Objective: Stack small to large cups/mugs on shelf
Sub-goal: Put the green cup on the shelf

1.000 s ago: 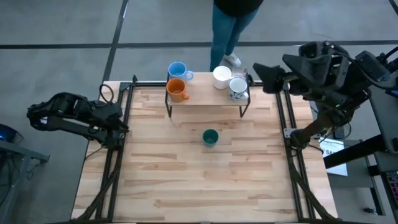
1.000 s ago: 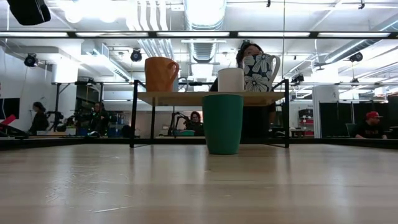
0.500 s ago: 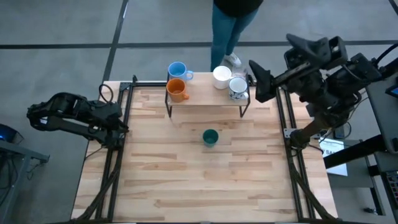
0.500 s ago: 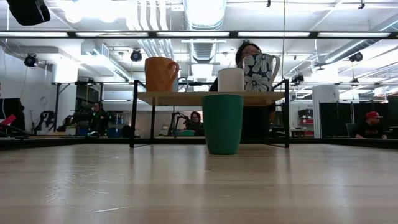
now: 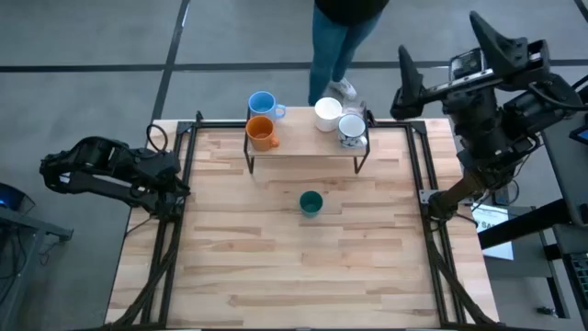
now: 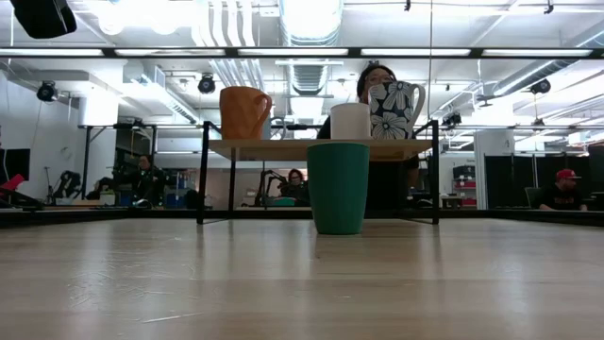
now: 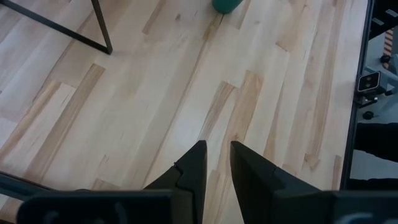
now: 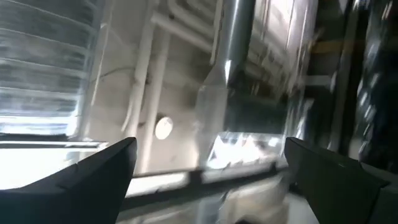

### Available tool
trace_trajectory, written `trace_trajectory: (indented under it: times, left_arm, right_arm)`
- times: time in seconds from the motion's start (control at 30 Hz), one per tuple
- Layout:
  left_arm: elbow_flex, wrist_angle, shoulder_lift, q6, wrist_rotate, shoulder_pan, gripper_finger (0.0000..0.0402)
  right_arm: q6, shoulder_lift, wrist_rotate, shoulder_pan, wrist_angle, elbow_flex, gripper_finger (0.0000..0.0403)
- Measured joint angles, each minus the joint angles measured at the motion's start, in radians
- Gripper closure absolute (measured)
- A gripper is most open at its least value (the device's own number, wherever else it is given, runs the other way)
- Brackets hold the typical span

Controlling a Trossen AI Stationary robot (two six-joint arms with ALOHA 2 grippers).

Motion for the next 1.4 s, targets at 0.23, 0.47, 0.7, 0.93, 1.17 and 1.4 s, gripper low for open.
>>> trace_trajectory:
  times: [0.23, 0.47, 0.7, 0.93, 1.17, 1.4]
  left_arm:
    - [0.000, 0.000, 0.000, 0.000, 0.000, 0.000, 0.0345]
    - [0.010, 0.007, 0.000, -0.004, 0.003, 0.000, 0.0345]
    - [0.010, 0.008, -0.001, -0.026, 0.005, 0.000, 0.0345]
    - [0.010, 0.008, -0.002, -0.026, 0.005, 0.000, 0.0345]
    - [0.010, 0.007, -0.002, -0.026, 0.005, 0.000, 0.0345]
    - [0.010, 0.007, -0.003, -0.026, 0.005, 0.000, 0.0345]
  right_arm:
    - [-0.099, -0.006, 0.048, 0.000, 0.068, 0.005, 0.0003]
    - [-0.167, -0.005, 0.110, 0.000, 0.071, 0.004, 0.0003]
    - [-0.141, -0.006, 0.033, 0.000, 0.083, 0.004, 0.0003]
    - [-0.068, -0.006, 0.024, 0.000, 0.099, 0.004, 0.0003]
    - [0.044, -0.011, 0.016, 0.000, 0.142, 0.004, 0.0003]
    - [0.146, -0.009, -0.117, 0.003, 0.249, 0.004, 0.0003]
